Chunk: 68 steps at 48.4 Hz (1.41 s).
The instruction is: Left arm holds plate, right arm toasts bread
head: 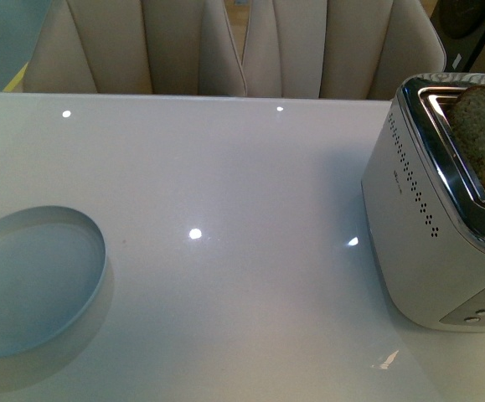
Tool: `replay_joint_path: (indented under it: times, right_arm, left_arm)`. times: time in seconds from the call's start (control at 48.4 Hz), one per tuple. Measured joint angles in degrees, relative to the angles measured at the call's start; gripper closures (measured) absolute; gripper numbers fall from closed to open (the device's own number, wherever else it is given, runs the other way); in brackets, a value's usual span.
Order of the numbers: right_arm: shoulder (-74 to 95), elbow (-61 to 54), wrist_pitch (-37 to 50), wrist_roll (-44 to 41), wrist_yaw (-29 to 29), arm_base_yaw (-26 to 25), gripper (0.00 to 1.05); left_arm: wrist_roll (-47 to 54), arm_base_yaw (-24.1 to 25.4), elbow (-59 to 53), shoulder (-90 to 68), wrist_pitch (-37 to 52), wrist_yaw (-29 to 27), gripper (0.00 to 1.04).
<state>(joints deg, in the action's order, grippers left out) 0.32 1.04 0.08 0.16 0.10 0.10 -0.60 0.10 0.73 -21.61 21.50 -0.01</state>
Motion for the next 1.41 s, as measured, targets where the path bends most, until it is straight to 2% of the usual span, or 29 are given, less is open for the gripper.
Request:
replay_joint_path:
  times: [0.62,0.744,1.22,1.261,1.406]
  right_arm:
    - [0.0,0.0,0.0,0.0,0.0,0.0,0.09]
    - [0.0,0.0,0.0,0.0,0.0,0.0,0.09]
    - [0.0,0.0,0.0,0.0,0.0,0.0,0.09]
    - [0.0,0.0,0.0,0.0,0.0,0.0,0.09]
    - [0.0,0.0,0.0,0.0,0.0,0.0,0.09]
  left_arm:
    - [0.0,0.0,0.0,11.6,-11.5,0.0,1.02]
    - [0.0,0.0,0.0,19.4,-20.7,0.0,1.02]
    - [0.0,0.0,0.0,21.2,-21.4,0.0,1.02]
    - [0.0,0.0,0.0,21.2,-21.4,0.0,0.99]
    - [0.0,0.0,0.0,21.2,-21.4,0.0,0.76]
